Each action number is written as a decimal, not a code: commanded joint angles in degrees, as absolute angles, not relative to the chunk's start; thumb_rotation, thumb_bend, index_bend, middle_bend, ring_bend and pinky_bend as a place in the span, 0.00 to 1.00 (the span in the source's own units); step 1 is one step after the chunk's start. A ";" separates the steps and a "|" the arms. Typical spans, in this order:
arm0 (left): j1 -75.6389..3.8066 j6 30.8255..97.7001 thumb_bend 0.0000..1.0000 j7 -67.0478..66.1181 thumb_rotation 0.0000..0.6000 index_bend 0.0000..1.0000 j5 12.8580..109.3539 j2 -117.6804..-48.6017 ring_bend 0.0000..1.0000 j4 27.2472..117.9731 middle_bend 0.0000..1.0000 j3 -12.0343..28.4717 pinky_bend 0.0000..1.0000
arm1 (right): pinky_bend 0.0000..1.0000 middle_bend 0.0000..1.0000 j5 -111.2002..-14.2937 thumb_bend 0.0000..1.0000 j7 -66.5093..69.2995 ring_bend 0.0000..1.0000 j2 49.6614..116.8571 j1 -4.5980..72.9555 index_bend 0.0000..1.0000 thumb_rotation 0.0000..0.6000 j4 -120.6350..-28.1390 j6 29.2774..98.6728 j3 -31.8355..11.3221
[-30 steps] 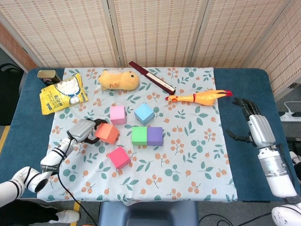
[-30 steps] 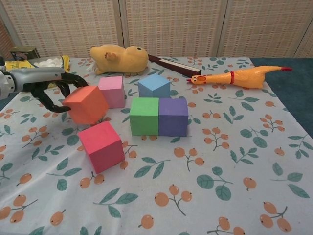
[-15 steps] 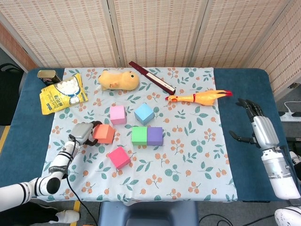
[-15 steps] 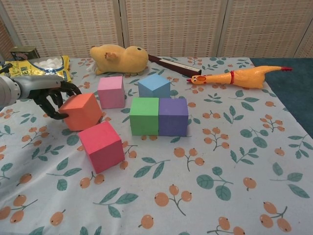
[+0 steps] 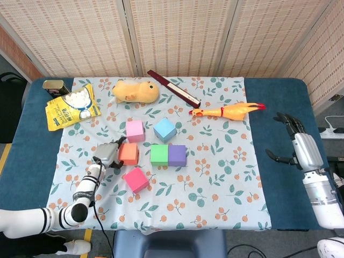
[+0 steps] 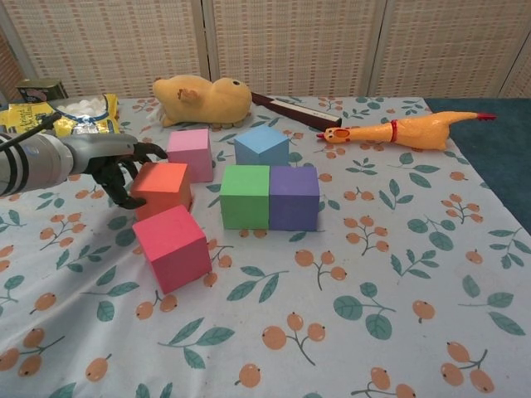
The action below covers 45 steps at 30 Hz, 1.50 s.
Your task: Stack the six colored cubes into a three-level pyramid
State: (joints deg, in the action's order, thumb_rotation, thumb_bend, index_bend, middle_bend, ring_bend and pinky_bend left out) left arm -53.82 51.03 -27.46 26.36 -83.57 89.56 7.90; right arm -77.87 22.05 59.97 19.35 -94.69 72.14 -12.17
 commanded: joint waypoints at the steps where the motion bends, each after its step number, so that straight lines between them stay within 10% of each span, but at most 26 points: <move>1: -53.80 47.91 0.39 -26.74 1.00 0.00 27.27 -81.13 0.02 91.21 0.00 7.38 0.16 | 0.00 0.14 -78.15 0.15 22.45 0.00 59.80 19.20 0.00 1.00 -94.55 72.12 -12.07; 20: -48.36 37.77 0.36 -5.31 1.00 0.13 55.61 -79.12 0.12 81.47 0.15 8.53 0.17 | 0.00 0.14 -77.81 0.15 21.43 0.00 59.98 18.05 0.00 1.00 -95.56 73.68 -12.22; 32: -48.87 36.15 0.36 -3.33 1.00 0.15 57.19 -80.19 0.14 79.34 0.16 7.91 0.20 | 0.00 0.14 -77.45 0.15 21.32 0.00 60.13 17.64 0.00 1.00 -95.50 73.75 -12.30; 39: -47.72 41.32 0.36 -2.26 1.00 0.39 56.90 -83.83 0.36 77.06 0.41 9.57 0.34 | 0.00 0.14 -77.44 0.15 21.41 0.00 60.18 17.54 0.00 1.00 -95.30 73.75 -12.41; 45: -47.55 42.56 0.35 -2.08 1.00 0.41 57.69 -83.40 0.38 78.63 0.43 10.34 0.35 | 0.00 0.14 -77.55 0.15 21.57 0.00 60.02 17.42 0.00 1.00 -95.38 73.84 -12.50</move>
State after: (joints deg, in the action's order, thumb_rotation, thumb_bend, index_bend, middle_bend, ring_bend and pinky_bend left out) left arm -47.57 42.44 -1.96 57.53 -83.52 78.37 10.27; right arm -77.55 21.57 60.02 17.42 -95.37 73.83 -12.50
